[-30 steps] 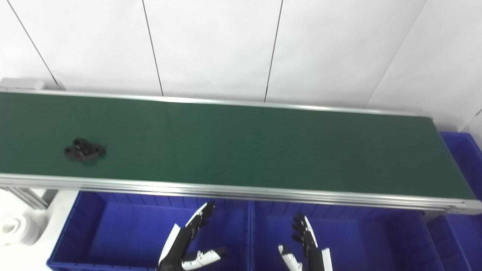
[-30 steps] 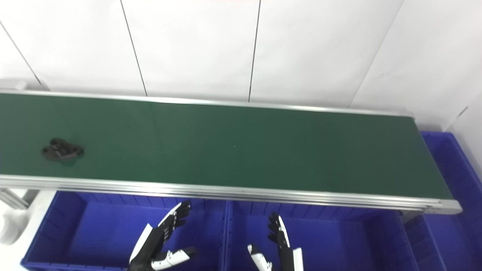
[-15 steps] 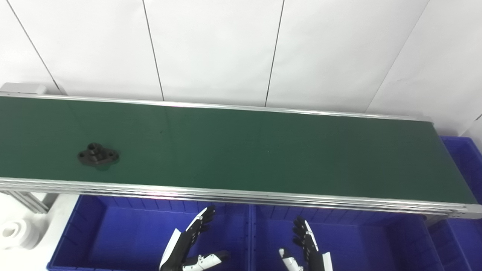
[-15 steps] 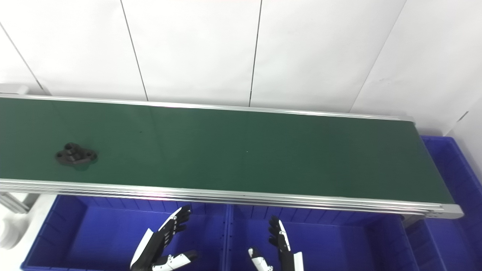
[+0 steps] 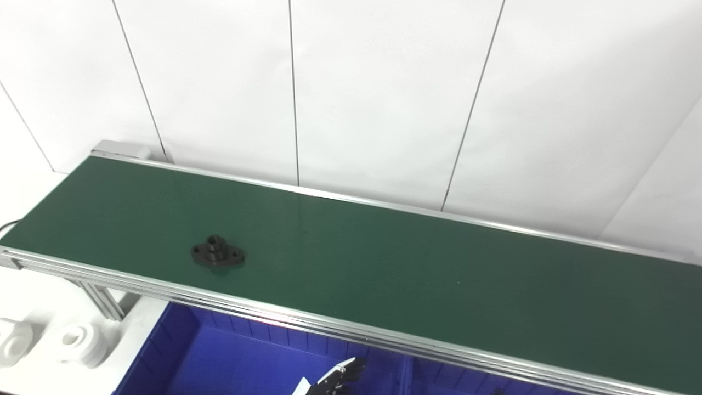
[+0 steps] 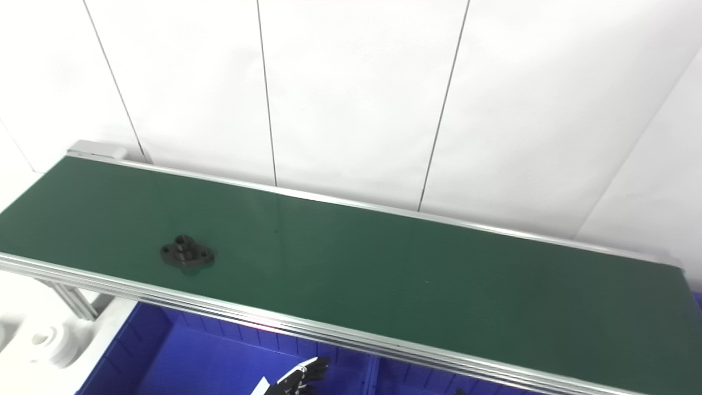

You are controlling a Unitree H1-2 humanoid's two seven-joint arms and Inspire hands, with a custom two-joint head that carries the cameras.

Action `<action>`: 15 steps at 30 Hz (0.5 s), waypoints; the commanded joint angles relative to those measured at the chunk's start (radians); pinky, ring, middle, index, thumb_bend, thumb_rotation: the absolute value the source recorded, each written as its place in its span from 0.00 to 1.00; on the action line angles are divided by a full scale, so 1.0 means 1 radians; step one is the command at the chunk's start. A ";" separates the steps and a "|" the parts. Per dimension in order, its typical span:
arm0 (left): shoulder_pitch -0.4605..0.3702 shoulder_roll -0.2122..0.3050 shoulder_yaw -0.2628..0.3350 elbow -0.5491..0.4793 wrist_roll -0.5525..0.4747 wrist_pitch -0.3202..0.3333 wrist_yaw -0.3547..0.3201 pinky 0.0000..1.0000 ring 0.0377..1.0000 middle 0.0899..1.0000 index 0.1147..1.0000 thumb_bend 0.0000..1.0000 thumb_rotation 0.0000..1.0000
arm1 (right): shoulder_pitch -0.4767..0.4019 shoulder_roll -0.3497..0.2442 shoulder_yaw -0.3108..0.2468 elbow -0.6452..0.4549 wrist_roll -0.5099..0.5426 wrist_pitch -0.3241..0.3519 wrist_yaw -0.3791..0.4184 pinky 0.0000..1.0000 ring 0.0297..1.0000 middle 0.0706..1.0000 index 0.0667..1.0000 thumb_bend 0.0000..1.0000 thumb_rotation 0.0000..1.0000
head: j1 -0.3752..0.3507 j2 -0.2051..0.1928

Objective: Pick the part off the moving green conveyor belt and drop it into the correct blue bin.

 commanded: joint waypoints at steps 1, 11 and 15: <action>-0.013 0.012 -0.009 -0.017 0.005 -0.022 0.026 0.78 0.84 0.86 0.84 0.82 0.48 | -0.005 0.003 0.001 -0.021 0.000 -0.049 -0.003 1.00 1.00 0.99 1.00 0.61 0.91 | 0.001 -0.002; -0.018 0.022 -0.037 -0.016 0.013 -0.022 0.063 0.78 0.84 0.86 0.84 0.83 0.48 | -0.004 -0.001 0.000 -0.024 -0.001 -0.049 -0.004 1.00 0.99 0.99 1.00 0.59 0.92 | 0.000 -0.010; -0.022 0.023 -0.042 -0.011 0.005 -0.022 0.062 0.78 0.84 0.86 0.84 0.83 0.47 | -0.008 -0.004 0.006 -0.020 -0.009 -0.049 -0.016 1.00 0.99 0.99 1.00 0.60 0.93 | 0.000 -0.010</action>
